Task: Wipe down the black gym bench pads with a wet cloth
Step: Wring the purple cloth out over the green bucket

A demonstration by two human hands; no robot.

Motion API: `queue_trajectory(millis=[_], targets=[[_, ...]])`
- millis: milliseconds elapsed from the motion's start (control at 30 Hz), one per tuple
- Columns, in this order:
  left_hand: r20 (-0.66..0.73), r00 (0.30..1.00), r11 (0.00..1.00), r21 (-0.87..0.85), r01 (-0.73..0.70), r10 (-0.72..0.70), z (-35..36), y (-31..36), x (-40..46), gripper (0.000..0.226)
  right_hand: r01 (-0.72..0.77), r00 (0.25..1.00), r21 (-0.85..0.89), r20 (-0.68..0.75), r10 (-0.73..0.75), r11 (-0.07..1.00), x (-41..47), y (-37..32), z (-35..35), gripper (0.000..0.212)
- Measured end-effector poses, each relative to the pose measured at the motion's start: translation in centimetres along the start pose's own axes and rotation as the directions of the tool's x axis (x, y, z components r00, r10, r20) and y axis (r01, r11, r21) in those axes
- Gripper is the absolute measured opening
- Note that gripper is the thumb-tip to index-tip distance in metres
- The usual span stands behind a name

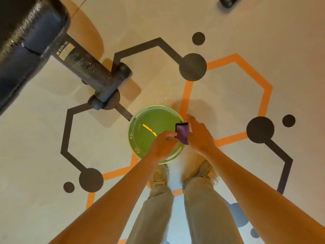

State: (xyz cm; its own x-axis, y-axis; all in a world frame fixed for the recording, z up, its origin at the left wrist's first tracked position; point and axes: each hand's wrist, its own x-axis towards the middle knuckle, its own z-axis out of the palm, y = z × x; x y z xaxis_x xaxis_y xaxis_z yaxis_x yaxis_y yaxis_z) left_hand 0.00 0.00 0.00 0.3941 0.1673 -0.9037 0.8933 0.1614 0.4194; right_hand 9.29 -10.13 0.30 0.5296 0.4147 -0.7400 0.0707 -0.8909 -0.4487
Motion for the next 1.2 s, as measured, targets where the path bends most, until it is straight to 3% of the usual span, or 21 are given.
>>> queue_trajectory(millis=[100,167,267,367,467,600,700,800,900,933,1000,1067,1133,1200], targets=[[-0.022,1.000,1.000,-0.010,-0.004,0.003,0.0,-1.0,0.4,0.037,0.000,1.000,-0.071,-0.005,-0.001,0.997,1.7,0.4,0.8,0.070],[-0.022,1.000,1.000,-0.020,0.018,-0.018,0.3,-1.6,0.7,0.038,-0.027,0.999,-0.104,0.034,0.030,0.994,3.1,0.9,1.4,0.071],[-0.016,0.999,0.997,-0.058,0.047,-0.048,0.6,-2.1,1.1,0.041,-0.033,0.996,-0.213,0.072,0.049,0.977,4.4,2.3,2.1,0.060],[0.002,0.994,0.985,-0.139,0.107,-0.107,0.8,-2.1,0.6,0.040,-0.102,0.994,-0.267,0.005,0.107,0.958,4.3,3.0,2.0,0.036],[0.007,0.985,0.958,-0.231,0.171,-0.174,1.3,-1.6,-0.8,0.036,-0.157,0.987,-0.135,-0.061,0.150,0.978,2.4,2.0,1.0,0.022],[0.041,0.962,0.887,-0.378,0.266,-0.271,1.7,1.0,-4.6,0.011,-0.210,0.970,0.138,-0.093,0.224,0.968,-2.0,-0.6,-2.3,0.039],[0.133,0.943,0.740,-0.591,0.323,-0.305,1.9,3.2,-7.8,0.024,-0.205,0.972,0.235,-0.068,0.227,0.950,-5.8,-2.9,-5.1,0.039],[0.140,0.961,0.586,-0.768,0.257,-0.239,1.7,5.7,-11.5,0.027,-0.154,0.980,0.322,-0.070,0.186,0.934,-9.9,-5.7,-8.3,0.025],[0.069,0.989,0.569,-0.812,0.132,-0.131,1.3,8.9,-15.5,0.021,-0.055,0.980,0.347,-0.158,0.116,0.936,-13.5,-8.0,-11.2,0.018],[0.046,0.993,0.582,-0.807,0.102,-0.111,1.1,10.1,-17.3,0.022,-0.018,0.973,0.378,-0.206,0.103,0.926,-14.8,-9.0,-12.3,0.027],[-0.006,0.995,0.617,-0.785,0.056,-0.099,0.8,12.2,-20.7,0.029,-0.006,0.952,0.541,-0.254,0.170,0.841,-17.3,-10.9,-14.4,0.063],[-0.020,0.997,0.619,-0.785,0.033,-0.079,0.6,14.1,-23.7,0.027,-0.126,0.931,0.682,-0.171,0.324,0.720,-19.4,-12.5,-16.3,0.084],[-0.010,0.999,0.597,-0.802,0.023,-0.052,0.4,16.1,-26.8,0.025,-0.266,0.912,0.815,0.040,0.408,0.514,-21.8,-13.8,-17.9,0.075],[0.002,1.000,0.615,-0.789,0.011,-0.014,0.3,17.6,-29.7,0.027,-0.342,0.916,0.880,0.233,0.327,0.329,-24.7,-15.1,-19.5,0.047]])
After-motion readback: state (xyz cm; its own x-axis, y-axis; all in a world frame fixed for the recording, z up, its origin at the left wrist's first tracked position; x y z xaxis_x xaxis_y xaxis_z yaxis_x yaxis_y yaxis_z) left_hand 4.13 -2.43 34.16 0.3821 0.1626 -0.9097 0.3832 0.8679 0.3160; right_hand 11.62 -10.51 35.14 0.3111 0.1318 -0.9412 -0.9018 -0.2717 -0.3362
